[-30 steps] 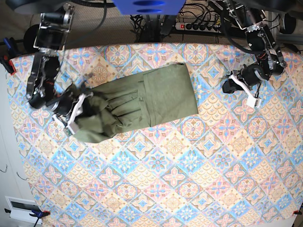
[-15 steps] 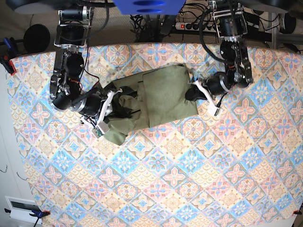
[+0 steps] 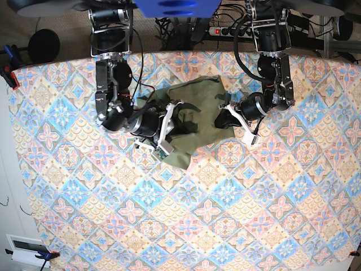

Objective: Layout the t-shirt on the table in an organized manner, then fold the t-shirt properly
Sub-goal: 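Lift both strip ends with both grippers and fold them toward the middle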

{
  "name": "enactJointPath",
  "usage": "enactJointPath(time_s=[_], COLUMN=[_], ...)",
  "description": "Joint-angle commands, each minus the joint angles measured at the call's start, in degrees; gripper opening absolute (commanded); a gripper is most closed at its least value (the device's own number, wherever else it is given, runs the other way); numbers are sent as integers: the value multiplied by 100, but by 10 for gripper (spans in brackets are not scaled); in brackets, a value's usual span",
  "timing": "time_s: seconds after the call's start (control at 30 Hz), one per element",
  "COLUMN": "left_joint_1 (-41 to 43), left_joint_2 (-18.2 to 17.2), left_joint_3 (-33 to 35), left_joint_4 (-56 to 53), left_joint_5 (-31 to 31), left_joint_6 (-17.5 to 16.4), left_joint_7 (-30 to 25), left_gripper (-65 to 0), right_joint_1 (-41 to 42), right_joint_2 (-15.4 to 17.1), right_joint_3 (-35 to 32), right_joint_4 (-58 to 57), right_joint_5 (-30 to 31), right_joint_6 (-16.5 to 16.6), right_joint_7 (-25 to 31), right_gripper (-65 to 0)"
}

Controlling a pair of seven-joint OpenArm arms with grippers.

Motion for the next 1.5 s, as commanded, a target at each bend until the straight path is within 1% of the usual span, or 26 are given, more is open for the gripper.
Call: enactJointPath(time_s=[0.0,0.07,0.13,0.23,0.3,0.33,0.5,0.6,0.67,0.77,0.9,0.97,1.03,1.13,1.27,1.4,1.47], left_joint_1=[-21,-21,-12,-12,-12,-12,-12,-12,-12,14,93,172,216,260,278,260,243], left_joint_2=[-26,-35,-44,-53,-53,-53,-53,-141,-176,-229,-580,-712,-809,-809,-791,-774,-774], left_joint_3=[7,7,7,7,7,7,-1,-10,-98,-239,-239,-239,-239,-239,-221,-212,-212], left_joint_4=[24,24,24,24,24,24,33,33,42,60,60,60,60,60,60,60,60], left_joint_5=[149,140,140,140,140,140,132,123,61,-264,-844,-1108,-1301,-1336,-1336,-1310,-1310], left_joint_6=[54,54,54,54,54,54,54,37,28,19,19,19,19,19,19,19,28], left_joint_7=[152,152,152,152,152,152,152,143,46,90,81,81,81,64,46,37,37], left_gripper=[-650,-650,-650,-650,-650,-650,-650,-650,-650,-650,-650,-650,-650,-650,-650,-650,-650], right_joint_1=[113,113,113,95,78,69,-37,-371,-529,-608,-590,-573,-573,-573,-573,-573,-573], right_joint_2=[-42,-42,-42,-42,-42,-42,-42,-42,-25,-25,-25,-25,-25,-25,-33,-33,-42], right_joint_3=[-200,-464,-631,-754,-833,-886,-1141,-1123,-1035,-411,582,925,1066,1057,943,196,-288], right_joint_4=[12,-67,-93,-32,109,223,1041,1287,1392,1375,1340,1208,900,355,12,21,21], right_joint_5=[40,-224,-462,-629,-629,-629,-620,-593,-453,-453,-435,-453,-453,-462,-462,-444,-479], right_joint_6=[21,21,21,21,21,21,21,21,21,21,21,21,21,21,21,21,21], right_joint_7=[266,538,749,864,864,864,864,881,899,899,899,899,899,899,899,899,943], right_gripper=[-609,-555,-483,-377,-340,-335,-363,-380,-398,-429,-481,-507,-530,-554,-560,-560,-560])
